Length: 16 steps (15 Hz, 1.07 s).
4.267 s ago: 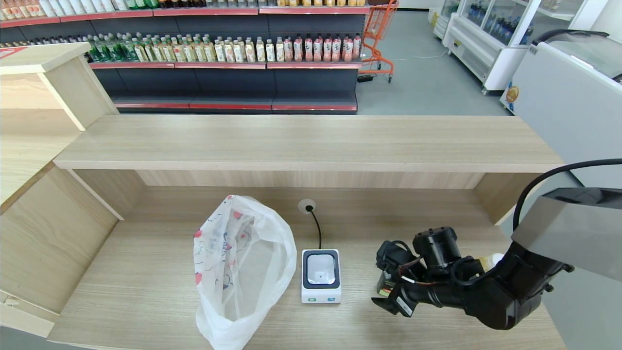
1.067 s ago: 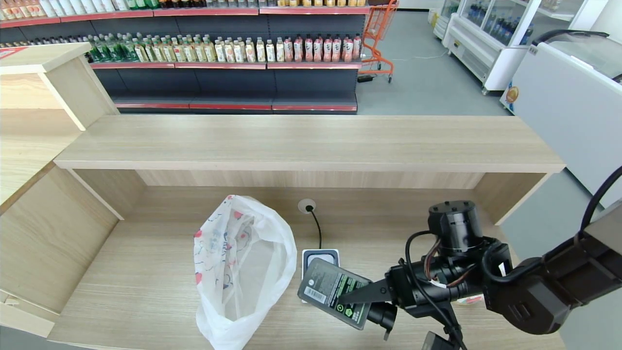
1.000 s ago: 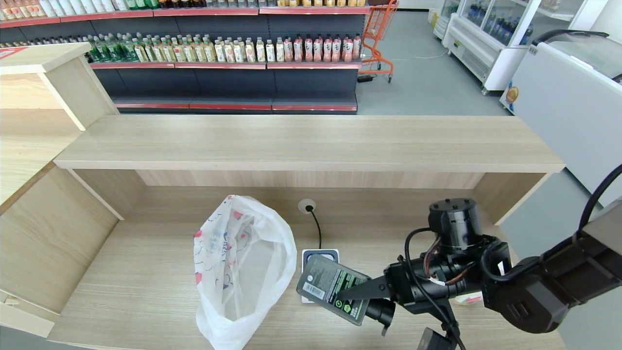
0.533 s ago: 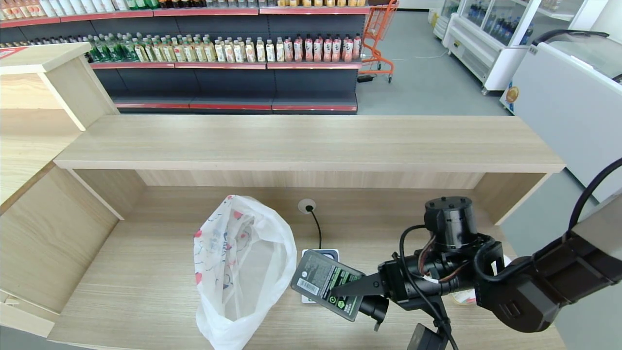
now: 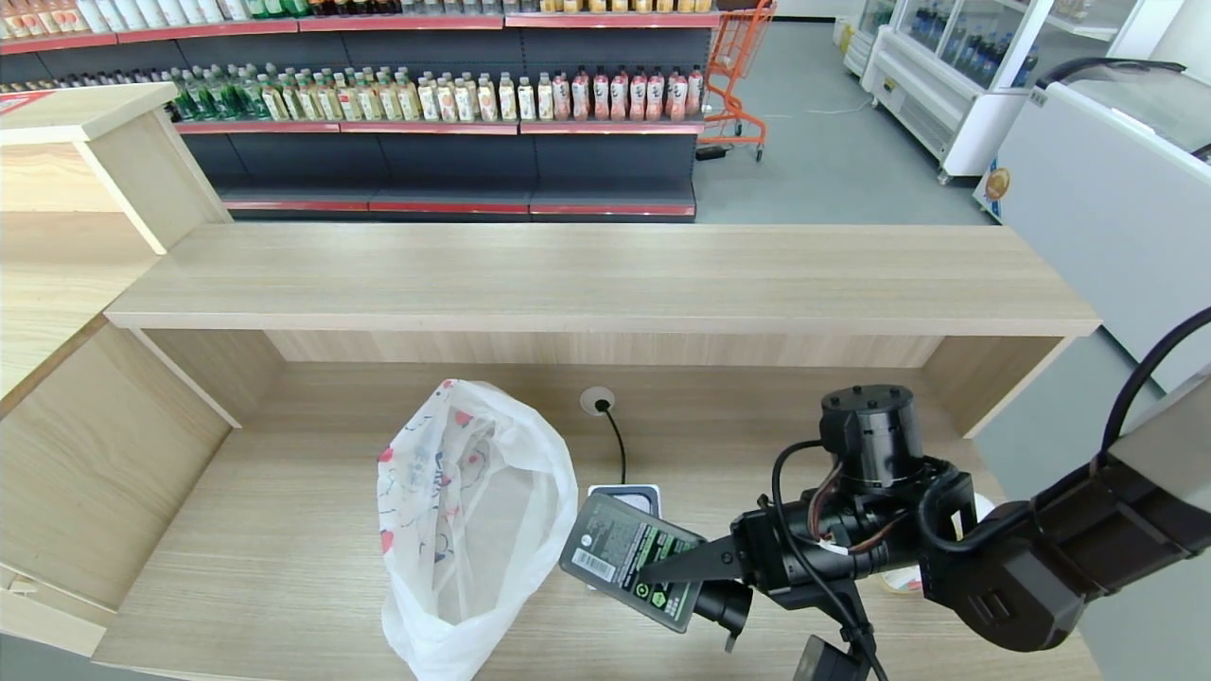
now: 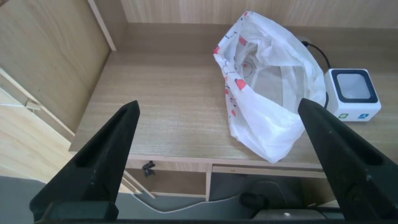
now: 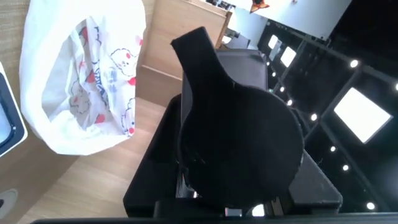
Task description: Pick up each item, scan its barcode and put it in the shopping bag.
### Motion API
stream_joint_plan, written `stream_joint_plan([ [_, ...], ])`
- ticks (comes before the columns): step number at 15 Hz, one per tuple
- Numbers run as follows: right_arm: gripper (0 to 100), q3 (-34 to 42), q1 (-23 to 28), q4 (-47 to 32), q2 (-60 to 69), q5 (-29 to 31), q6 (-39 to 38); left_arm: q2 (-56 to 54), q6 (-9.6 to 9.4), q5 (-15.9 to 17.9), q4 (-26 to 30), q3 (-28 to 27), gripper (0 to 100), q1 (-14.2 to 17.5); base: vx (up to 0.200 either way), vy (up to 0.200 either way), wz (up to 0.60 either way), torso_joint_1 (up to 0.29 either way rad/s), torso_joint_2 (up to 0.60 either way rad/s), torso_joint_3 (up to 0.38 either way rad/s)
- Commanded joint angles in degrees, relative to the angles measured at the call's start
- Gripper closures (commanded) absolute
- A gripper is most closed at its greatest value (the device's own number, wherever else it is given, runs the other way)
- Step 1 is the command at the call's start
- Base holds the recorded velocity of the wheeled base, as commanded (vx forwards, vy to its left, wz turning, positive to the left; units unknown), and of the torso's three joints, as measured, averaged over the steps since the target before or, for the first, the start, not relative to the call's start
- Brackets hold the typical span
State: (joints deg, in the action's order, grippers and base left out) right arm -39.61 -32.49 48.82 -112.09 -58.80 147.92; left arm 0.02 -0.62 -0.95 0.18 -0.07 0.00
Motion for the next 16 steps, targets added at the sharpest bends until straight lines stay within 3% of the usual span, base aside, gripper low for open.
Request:
stream_joint_plan([
  [1,100,-0.65,-0.82,-0.04,2.67,0.00,-5.98,-0.02,0.01,-0.02,-0.01,-0.01,0,0.00,0.000,0.000,0.00,0.000,0.00,0.000],
  [3,100,-0.65,-2.67,-0.04,5.74,0.35,-18.81,-0.02,0.01,-0.02,-0.01,-0.01,0,0.00,0.000,0.000,0.00,0.000,0.00,0.000],
  [4,100,-0.38,-5.83,0.83,9.61,0.35,-29.88,-0.02,0.01,-0.02,-0.01,-0.01,0,0.00,0.000,0.000,0.00,0.000,0.00,0.000],
  [5,100,-0.38,-5.66,2.24,12.95,0.44,-34.10,-0.02,0.01,-0.02,-0.01,-0.01,0,0.00,0.000,0.000,0.00,0.000,0.00,0.000],
  [8,100,8.23,0.32,-1.10,21.57,0.44,-55.02,-0.02,0.01,-0.02,-0.01,-0.01,0,0.00,0.000,0.000,0.00,0.000,0.00,0.000],
  [9,100,8.32,0.67,-1.98,22.62,0.44,-57.92,-0.02,0.01,-0.02,-0.01,0.07,0,0.00,0.000,0.000,0.00,0.000,0.00,0.000],
  [11,100,6.82,7.44,-8.04,31.67,2.37,-83.58,-0.02,0.01,-0.02,-0.01,-0.01,0,0.00,0.000,0.000,0.00,0.000,0.00,0.000],
  [12,100,7.79,9.11,-10.24,36.15,6.41,-95.27,-0.02,0.01,-0.02,-0.01,-0.01,0,0.00,0.000,0.000,0.00,0.000,0.00,0.000],
  [14,100,13.86,10.78,-11.29,45.47,20.12,-127.27,-0.02,0.01,-0.02,-0.01,-0.01,0,0.00,0.000,0.000,0.00,0.000,0.00,0.000],
  [16,100,19.04,9.72,-14.37,47.58,30.58,-150.47,-0.02,0.01,-0.02,-0.01,-0.01,0,0.00,0.000,0.000,0.00,0.000,0.00,0.000],
])
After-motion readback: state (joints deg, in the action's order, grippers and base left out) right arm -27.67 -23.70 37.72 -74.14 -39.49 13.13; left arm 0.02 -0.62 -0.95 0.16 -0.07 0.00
